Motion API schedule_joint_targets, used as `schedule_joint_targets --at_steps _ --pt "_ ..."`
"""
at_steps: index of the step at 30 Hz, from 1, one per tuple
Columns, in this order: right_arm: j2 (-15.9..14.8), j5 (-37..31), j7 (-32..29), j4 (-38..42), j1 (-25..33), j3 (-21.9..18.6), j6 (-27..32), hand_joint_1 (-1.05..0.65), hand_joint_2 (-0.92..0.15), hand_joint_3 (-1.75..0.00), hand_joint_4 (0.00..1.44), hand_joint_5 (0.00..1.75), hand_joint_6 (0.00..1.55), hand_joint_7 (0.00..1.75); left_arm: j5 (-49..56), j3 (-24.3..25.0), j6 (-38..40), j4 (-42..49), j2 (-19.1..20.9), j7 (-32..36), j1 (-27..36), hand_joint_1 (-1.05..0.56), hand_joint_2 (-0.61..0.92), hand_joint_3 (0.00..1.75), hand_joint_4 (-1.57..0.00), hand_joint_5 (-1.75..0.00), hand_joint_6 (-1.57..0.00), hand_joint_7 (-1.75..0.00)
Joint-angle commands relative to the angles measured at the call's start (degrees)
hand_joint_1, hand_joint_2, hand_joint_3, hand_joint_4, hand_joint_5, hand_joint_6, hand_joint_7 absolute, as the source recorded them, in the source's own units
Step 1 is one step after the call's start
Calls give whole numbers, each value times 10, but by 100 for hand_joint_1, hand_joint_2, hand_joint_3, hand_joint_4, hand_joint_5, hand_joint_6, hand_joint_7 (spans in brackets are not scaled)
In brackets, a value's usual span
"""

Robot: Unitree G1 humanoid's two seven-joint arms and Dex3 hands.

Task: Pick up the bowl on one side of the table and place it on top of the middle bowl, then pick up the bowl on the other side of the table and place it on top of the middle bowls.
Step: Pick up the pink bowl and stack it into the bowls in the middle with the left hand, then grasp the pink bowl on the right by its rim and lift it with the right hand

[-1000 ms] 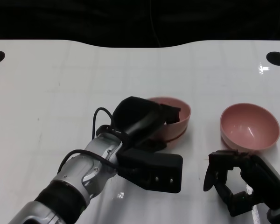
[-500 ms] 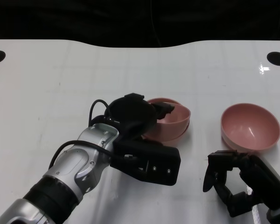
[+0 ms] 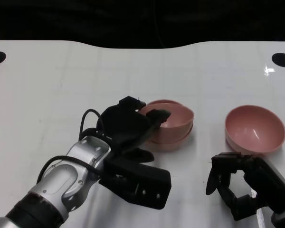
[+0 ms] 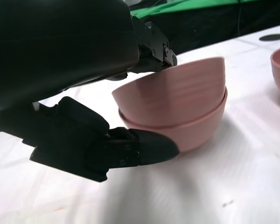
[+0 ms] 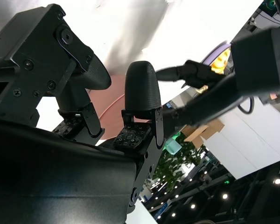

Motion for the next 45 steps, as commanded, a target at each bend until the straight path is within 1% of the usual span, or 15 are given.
schedule_joint_targets --at_steps 1,9,14,19,20,25,28,34,35,36,37,40,43,44,45 --pt "-4 4 -8 -2 2 -3 -5 -2 -20 -157 86 169 86 134 -4 0 -11 13 10 4 6 -46 92 27 0 -29 -16 0" --pt "-4 5 -9 -4 2 -4 -7 -2 -18 -159 86 172 86 133 -15 0 -41 47 8 2 4 -42 92 25 -2 -29 -17 -1" --pt "-6 -3 -17 -3 1 -3 -6 -2 -19 -158 86 173 87 133 -14 4 -56 60 3 51 6 -43 92 26 0 -26 -14 0" --pt "-5 -1 -15 -5 2 -2 -2 -3 -18 -160 86 171 87 132 -24 32 -70 51 1 145 21 -42 92 28 0 -24 -12 -1" --pt "-5 0 -15 -4 3 -2 -3 -3 -19 -160 86 171 87 132 -29 39 -75 50 1 163 25 -41 92 29 -1 -39 -15 -2" --pt "-6 -1 -14 -8 5 -2 2 -2 -19 -161 86 169 87 133 -79 83 -138 51 6 235 52 -39 92 32 -3 -75 -27 -8" --pt "-6 -1 -14 -7 4 -2 0 -2 -19 -161 86 169 87 134 -107 104 -173 49 6 253 70 -34 92 26 -12 -83 -35 -11" --pt "-6 -1 -14 -7 4 -2 0 -2 -19 -161 86 169 86 135 -107 112 -184 53 4 253 72 -33 92 24 -14 -85 -36 -11" --pt "-6 0 -12 -8 4 -1 2 -2 -19 -161 86 169 86 135 -136 133 -228 48 9 280 103 -33 92 24 -14 -85 -36 -11" --pt "-5 1 -11 -8 4 -1 3 -2 -18 -161 86 168 86 135 -158 153 -268 43 16 304 130 -28 92 25 -35 -100 -56 -22" --pt "-4 0 -12 -8 4 -1 4 -2 -18 -161 86 168 86 135 -173 169 -300 40 22 323 151 -25 92 26 -44 -110 -64 -28" --pt "-3 -2 -14 -9 4 -1 3 -2 -17 -162 86 169 86 134 -196 197 -347 38 26 335 181 -21 91 27 -60 -133 -77 -43" --pt "-2 -1 -13 -12 5 -1 7 -2 -17 -162 86 170 86 134 -212 215 -378 30 29 331 206 -21 91 27 -62 -138 -77 -48" --pt "-2 -1 -13 -14 5 -1 10 -1 -17 -162 86 170 87 134 -224 225 -395 23 33 328 223 -16 87 33 -73 -131 -88 -59" --pt "-2 -1 -12 -16 6 -1 12 -1 -17 -162 86 169 87 134 -232 232 -407 19 35 325 234 -14 83 40 -77 -127 -90 -65"
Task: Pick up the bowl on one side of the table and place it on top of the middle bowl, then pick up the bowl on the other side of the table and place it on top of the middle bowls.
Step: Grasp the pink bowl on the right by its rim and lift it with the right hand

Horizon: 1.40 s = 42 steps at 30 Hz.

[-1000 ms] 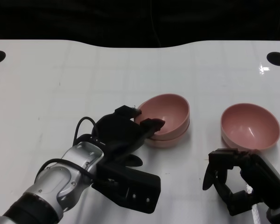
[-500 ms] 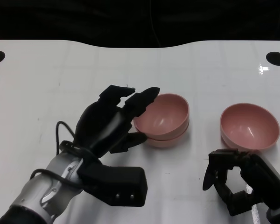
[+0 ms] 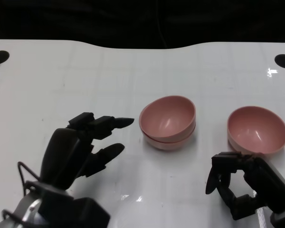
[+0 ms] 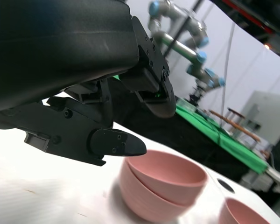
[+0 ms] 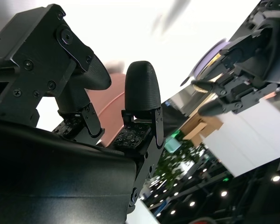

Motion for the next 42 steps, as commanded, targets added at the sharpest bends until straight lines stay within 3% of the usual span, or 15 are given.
schedule_joint_targets --at_steps 1,3,5,6,8,11,13,16,23,24,26,29,31,36,42 --pt "-6 0 -4 -9 4 -2 8 0 -17 -162 86 169 87 134 -26 28 -46 -25 13 3 50 -13 80 46 -79 -126 -91 -69" --pt "-7 -2 -5 -10 3 -2 8 0 -19 -160 86 170 87 135 -24 39 -51 -39 8 6 74 -8 63 81 -83 -130 -96 -75" --pt "-7 -1 -5 -9 2 -2 6 0 -20 -159 86 170 86 136 -34 48 -50 -53 3 -4 97 -7 55 99 -85 -138 -98 -79" --pt "-8 0 -4 -7 0 -2 6 0 -20 -159 86 169 86 135 -54 52 -51 -62 0 -18 112 -6 49 114 -85 -152 -98 -86" --pt "-8 3 -3 -5 -1 -3 6 1 -19 -159 86 170 86 135 -97 56 -54 -73 -2 -50 135 0 39 135 -86 -165 -96 -107" --pt "-9 8 -1 0 -2 -4 3 1 -19 -160 85 170 86 135 -134 62 -44 -81 -5 -90 156 1 34 147 -90 -163 -90 -135" --pt "-11 7 -5 5 -4 -6 1 2 -19 -160 85 169 86 134 -145 68 -45 -76 -11 -104 160 1 30 154 -91 -165 -86 -145" --pt "-13 8 -8 2 -4 -12 6 3 -22 -156 84 166 84 131 -165 76 -48 -63 -22 -123 162 1 28 156 -90 -169 -84 -150" --pt "-27 28 9 -8 -9 -22 26 0 -27 -135 81 152 84 102 -204 91 -53 -42 -53 -159 160 1 29 153 -90 -173 -85 -153" --pt "-35 29 17 -13 -12 -24 36 -5 -38 -110 69 119 74 82 -206 92 -54 -38 -56 -163 158 -1 29 153 -89 -174 -84 -154" --pt "-50 23 28 -36 -11 -28 69 -12 -51 -82 61 88 69 54 -207 94 -56 -33 -60 -171 157 -3 29 153 -89 -174 -83 -154" --pt "-66 7 34 -84 -1 -33 116 -21 -75 -33 47 74 63 25 -206 98 -59 -28 -62 -181 155 -3 29 153 -89 -175 -83 -154" --pt "-79 -17 29 -125 8 -38 153 -29 -83 -15 36 67 54 12 -208 101 -60 -27 -63 -187 154 -3 29 151 -89 -174 -83 -153" --pt "-97 -67 34 -227 35 -47 281 -43 -84 -2 19 55 39 1 -199 106 -57 -29 -67 -191 153 -3 29 150 -90 -173 -84 -151" --pt "-116 -114 40 -280 42 -42 383 -52 -84 -1 10 52 28 0 -198 109 -54 -29 -69 -199 152 -3 30 150 -89 -172 -84 -149"
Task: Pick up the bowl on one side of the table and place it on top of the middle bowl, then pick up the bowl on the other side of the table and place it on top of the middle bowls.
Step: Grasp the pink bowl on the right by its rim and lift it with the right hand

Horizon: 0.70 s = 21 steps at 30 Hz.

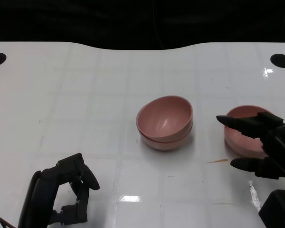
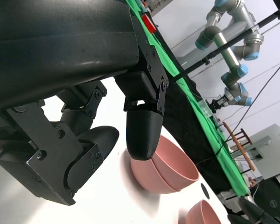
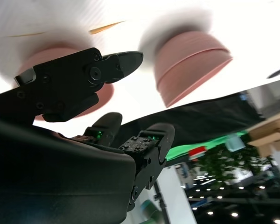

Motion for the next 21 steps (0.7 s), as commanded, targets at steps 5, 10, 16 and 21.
schedule_joint_targets --at_steps 5,10,16,21 --pt "-32 -62 19 -37 -4 21 111 -55 -83 0 8 53 29 1 1 9 -1 -2 2 -12 4 -3 30 150 -90 -172 -85 -148" --pt "-33 -102 46 -43 -22 49 180 -54 -84 0 10 50 32 1 0 11 1 -5 2 -15 7 -3 31 150 -89 -172 -84 -148" --pt "-32 -119 58 -39 -39 75 230 -50 -83 0 17 42 36 2 -2 13 0 -4 1 -20 7 -4 31 150 -89 -173 -84 -149" --pt "-18 -109 69 44 -93 110 239 -40 -85 0 28 28 38 1 0 15 -1 -6 0 -20 8 -4 32 149 -88 -173 -83 -149"
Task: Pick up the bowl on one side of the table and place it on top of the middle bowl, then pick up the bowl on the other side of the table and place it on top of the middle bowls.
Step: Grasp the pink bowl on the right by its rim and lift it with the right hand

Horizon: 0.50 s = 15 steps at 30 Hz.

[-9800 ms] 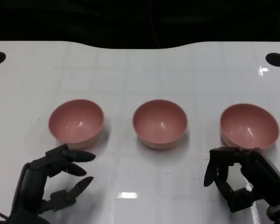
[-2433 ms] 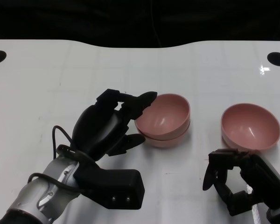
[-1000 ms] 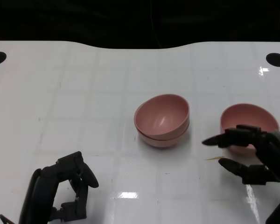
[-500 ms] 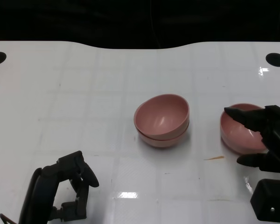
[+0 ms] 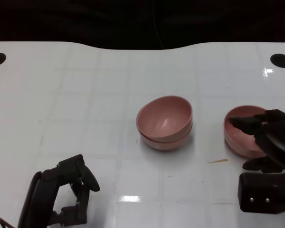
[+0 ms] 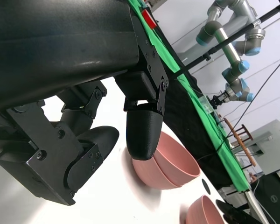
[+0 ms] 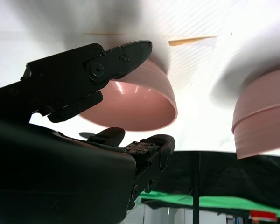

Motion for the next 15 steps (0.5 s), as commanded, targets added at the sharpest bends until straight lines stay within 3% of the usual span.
schedule_joint_targets --at_steps 1,3,5,7,9,10,11,12,14,15 --pt "3 2 -5 54 -34 19 2 -37 -85 0 32 26 41 2 -2 6 1 -5 3 -7 5 -5 32 148 -87 -173 -83 -149" --pt "5 1 -22 90 -53 32 -10 -33 -85 0 42 21 48 3 -4 6 4 -6 3 -8 5 -4 33 148 -87 -174 -83 -149" --pt "5 -3 -42 124 -71 46 -26 -25 -85 0 64 21 60 5 0 7 3 -6 3 -6 5 -4 33 148 -87 -174 -83 -149" --pt "7 -3 -56 150 -86 57 -36 -14 -85 0 96 29 75 7 2 8 2 -5 4 -5 5 -4 33 148 -87 -174 -82 -149" --pt "11 2 -71 175 -98 63 -44 -10 -85 0 108 33 83 9 4 8 2 -5 5 -4 4 -4 33 148 -87 -174 -82 -149" --pt "13 -1 -85 194 -106 69 -50 -8 -85 0 113 44 90 9 7 8 1 -4 5 -2 3 -4 33 148 -87 -174 -82 -149" --pt "15 -3 -96 209 -113 74 -54 -7 -87 0 106 79 99 7 8 9 0 -3 5 -1 3 -4 33 148 -87 -174 -82 -149" --pt "15 -1 -104 222 -119 79 -63 -6 -87 0 100 102 103 5 8 9 -3 -1 5 -2 2 -4 33 148 -87 -174 -82 -149" --pt "12 2 -136 242 -125 85 -92 -5 -91 -4 101 132 123 10 7 9 -5 -1 4 -3 2 -3 33 148 -86 -174 -82 -149" --pt "11 3 -154 250 -127 86 -106 -5 -91 -4 96 151 129 21 8 9 -5 -1 4 -3 2 -3 33 148 -86 -174 -82 -149"
